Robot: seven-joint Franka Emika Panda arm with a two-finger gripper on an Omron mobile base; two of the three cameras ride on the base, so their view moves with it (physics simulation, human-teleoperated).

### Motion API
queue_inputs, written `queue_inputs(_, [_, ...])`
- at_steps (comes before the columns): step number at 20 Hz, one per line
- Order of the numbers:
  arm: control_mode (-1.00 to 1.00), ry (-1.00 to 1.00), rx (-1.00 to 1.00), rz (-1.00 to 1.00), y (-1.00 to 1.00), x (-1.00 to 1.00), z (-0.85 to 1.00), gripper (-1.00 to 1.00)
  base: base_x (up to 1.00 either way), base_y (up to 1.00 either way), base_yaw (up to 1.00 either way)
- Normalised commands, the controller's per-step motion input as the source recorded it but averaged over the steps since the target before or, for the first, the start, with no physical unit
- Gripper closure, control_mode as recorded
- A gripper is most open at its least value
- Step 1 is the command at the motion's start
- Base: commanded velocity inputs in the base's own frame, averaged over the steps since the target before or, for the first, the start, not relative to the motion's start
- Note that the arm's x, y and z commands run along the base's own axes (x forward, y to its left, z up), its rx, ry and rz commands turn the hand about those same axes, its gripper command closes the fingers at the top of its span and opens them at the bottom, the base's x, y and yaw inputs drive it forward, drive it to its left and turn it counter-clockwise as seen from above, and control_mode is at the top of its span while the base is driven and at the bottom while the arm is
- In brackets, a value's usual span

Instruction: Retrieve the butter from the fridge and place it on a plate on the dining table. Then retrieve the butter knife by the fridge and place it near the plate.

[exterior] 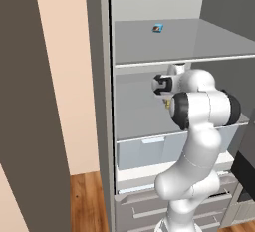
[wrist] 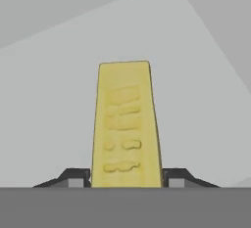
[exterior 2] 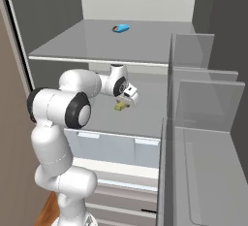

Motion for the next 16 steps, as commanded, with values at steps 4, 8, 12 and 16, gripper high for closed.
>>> queue_inputs(4, [-1.00, 0.03, 0.00, 0.00, 0.03, 0.00, -0.03, 1.00, 0.00, 0.00, 0.00])
queue_inputs(8, [-1.00, -0.11, 0.02, 0.00, 0.00, -0.01, -0.06, 1.00, 0.00, 0.00, 0.00])
queue_inputs(12, [-1.00, -0.37, 0.14, 0.01, 0.00, 0.00, -0.14, 1.00, 0.00, 0.00, 0.00])
queue_inputs(16, [-1.00, -0.19, 0.04, 0.00, 0.01, 0.00, 0.00, 1.00, 0.00, 0.00, 0.00])
